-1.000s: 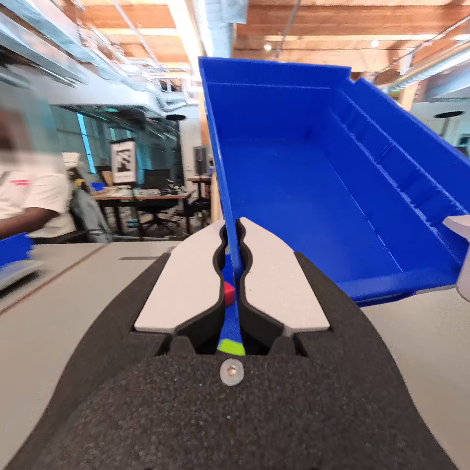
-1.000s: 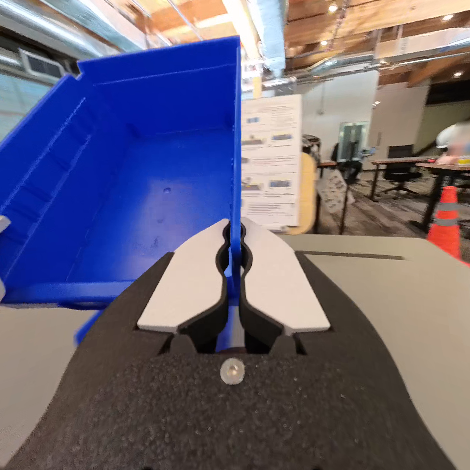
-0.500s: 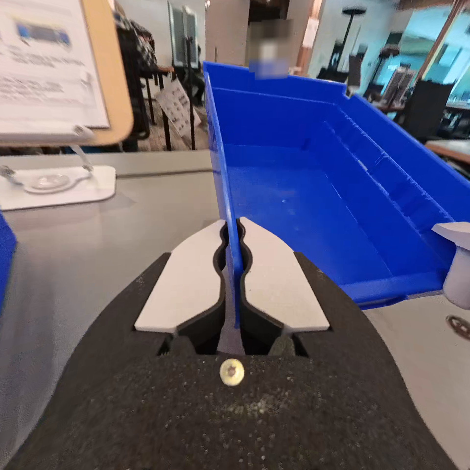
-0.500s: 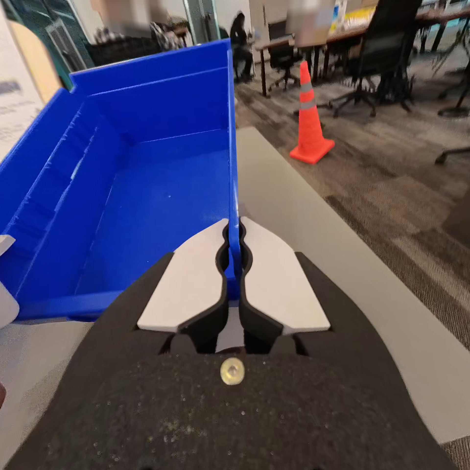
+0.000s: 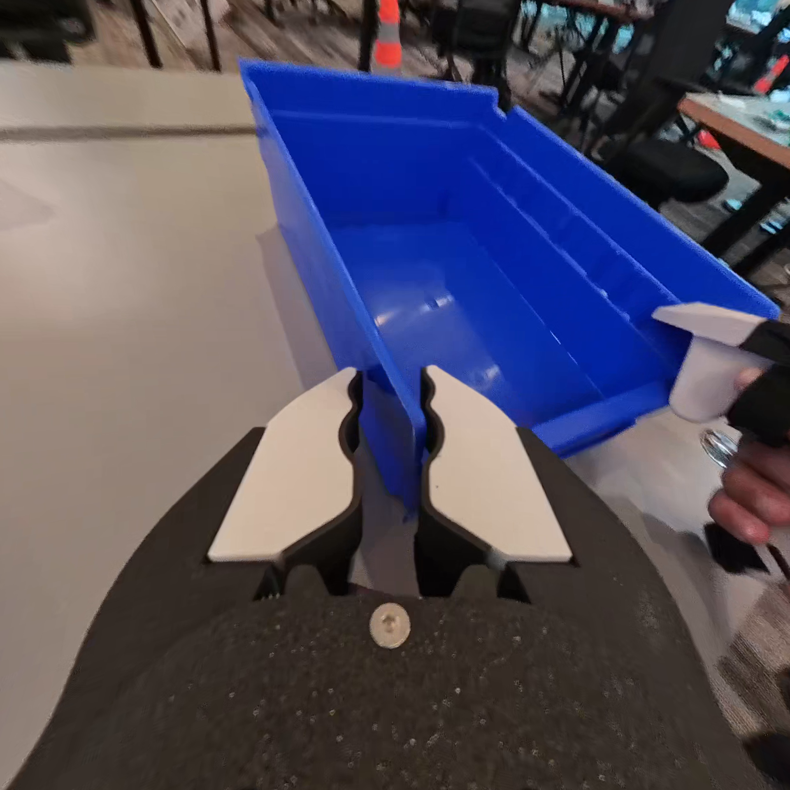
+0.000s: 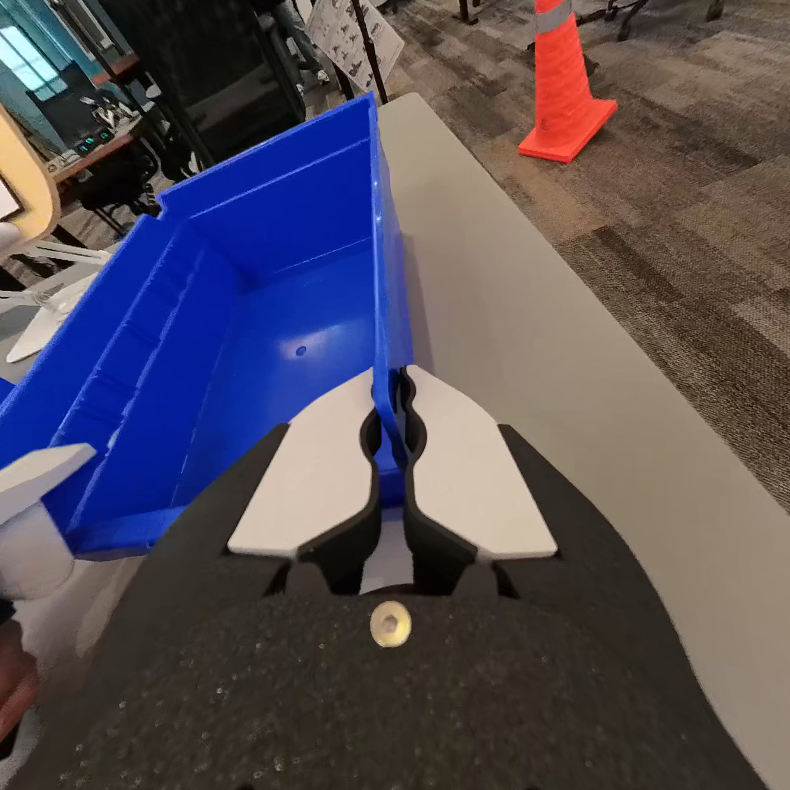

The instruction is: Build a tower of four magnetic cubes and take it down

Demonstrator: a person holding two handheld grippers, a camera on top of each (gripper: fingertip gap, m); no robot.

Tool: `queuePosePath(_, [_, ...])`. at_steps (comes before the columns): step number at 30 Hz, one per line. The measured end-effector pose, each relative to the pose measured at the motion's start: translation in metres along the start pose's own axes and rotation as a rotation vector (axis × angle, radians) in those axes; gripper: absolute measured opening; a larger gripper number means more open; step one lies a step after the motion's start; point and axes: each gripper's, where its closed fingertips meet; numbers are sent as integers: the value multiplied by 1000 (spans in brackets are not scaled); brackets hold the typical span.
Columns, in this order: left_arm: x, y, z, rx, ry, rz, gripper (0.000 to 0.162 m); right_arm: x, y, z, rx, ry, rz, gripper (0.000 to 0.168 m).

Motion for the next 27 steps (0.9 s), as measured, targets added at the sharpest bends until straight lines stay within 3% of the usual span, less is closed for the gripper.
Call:
queuePosePath(1, [-1,-5,1,-44,-20,17,33,0,0,0,2,11,-6,9])
queuePosePath(2, [-4,-9,6,-66,-39,45,48,3,-1,-1,-2,9,-19,26])
queuePosePath(3, [-6,-11,14,-70,-73,66,52,3,0,0,-4,20,-28,42])
queuePosePath(7, [-15,-9,69,-48,-204,27,55,6,28,32,141,89,-129,72])
queuePosePath(11, [-51,32,164,98,-268,-75,54,-27,73,89,372,302,-226,63])
queuePosePath(14, [-124,50,231,199,-79,-149,54,-81,92,117,423,343,-106,64])
queuePosePath(17, [-220,35,274,209,192,-146,53,-158,93,129,429,401,53,61])
queuePosePath(19, [-277,8,290,180,321,-74,54,-221,76,123,376,484,160,60])
queuePosePath(21, [-306,-22,293,171,321,44,53,-286,42,105,279,569,271,60])
queuePosePath(24, [-331,-59,286,186,363,149,50,-369,-47,61,57,636,427,61])
queuePosePath(27, [-332,-78,267,155,349,167,50,-403,-121,24,-64,560,521,63])
Point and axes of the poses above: each gripper's, where its closed fingertips meet, z back along the fingers, y out of its top, x = y × z across the jaws, and after that the axes turned 11 degrees about -x, right-handed
